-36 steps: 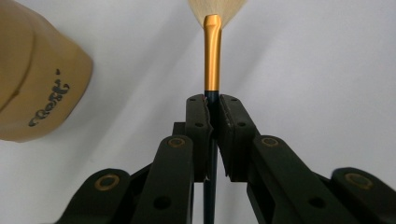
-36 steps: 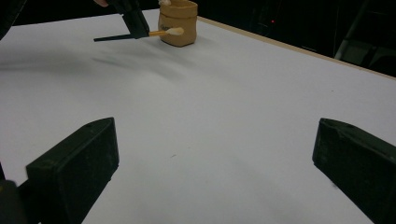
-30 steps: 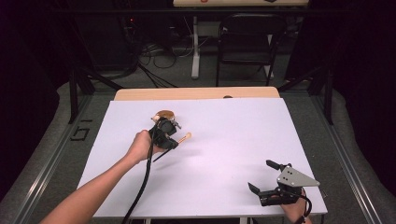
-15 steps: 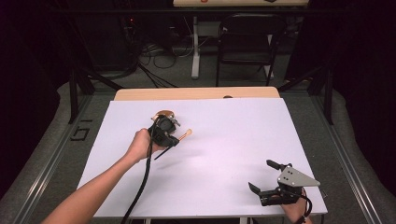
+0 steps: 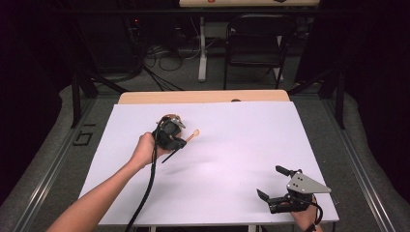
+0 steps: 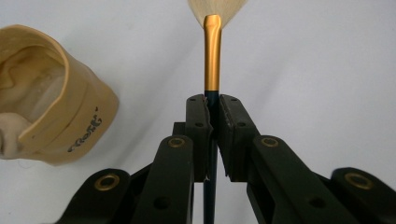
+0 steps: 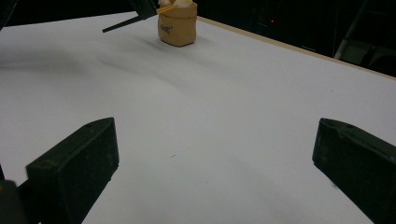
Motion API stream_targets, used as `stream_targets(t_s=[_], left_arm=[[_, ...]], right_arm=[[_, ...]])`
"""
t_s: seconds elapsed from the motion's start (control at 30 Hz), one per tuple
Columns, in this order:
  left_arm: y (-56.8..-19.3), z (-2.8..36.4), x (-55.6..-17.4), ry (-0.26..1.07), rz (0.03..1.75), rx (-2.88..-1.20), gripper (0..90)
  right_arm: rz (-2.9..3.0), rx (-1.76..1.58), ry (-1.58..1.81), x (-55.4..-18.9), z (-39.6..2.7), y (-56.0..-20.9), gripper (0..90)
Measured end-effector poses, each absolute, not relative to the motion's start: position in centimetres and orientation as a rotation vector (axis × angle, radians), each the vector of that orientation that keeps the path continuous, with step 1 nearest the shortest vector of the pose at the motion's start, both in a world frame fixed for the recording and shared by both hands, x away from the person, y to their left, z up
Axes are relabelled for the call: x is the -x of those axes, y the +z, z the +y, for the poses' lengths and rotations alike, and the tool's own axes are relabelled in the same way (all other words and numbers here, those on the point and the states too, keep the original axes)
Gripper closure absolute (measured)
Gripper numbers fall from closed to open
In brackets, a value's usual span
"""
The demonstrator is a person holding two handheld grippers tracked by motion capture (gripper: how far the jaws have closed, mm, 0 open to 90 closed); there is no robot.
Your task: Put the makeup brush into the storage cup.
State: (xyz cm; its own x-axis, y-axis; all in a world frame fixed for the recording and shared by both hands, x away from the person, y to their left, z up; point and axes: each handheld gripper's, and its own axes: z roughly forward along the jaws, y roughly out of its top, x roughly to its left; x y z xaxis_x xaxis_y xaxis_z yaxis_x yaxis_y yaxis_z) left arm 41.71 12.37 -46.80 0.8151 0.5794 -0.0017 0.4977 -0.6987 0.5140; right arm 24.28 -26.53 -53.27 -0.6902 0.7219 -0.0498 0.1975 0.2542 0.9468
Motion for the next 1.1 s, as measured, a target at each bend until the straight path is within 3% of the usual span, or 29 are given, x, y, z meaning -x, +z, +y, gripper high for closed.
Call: stream_targets(t_s=[1.1], left_arm=[[-46.14, 12.13, -42.05, 0.306, 0.767, -2.358, 83.2]], right_arm=[[2.048, -0.831, 1.442, -24.28, -26.66, -53.25, 0.0]])
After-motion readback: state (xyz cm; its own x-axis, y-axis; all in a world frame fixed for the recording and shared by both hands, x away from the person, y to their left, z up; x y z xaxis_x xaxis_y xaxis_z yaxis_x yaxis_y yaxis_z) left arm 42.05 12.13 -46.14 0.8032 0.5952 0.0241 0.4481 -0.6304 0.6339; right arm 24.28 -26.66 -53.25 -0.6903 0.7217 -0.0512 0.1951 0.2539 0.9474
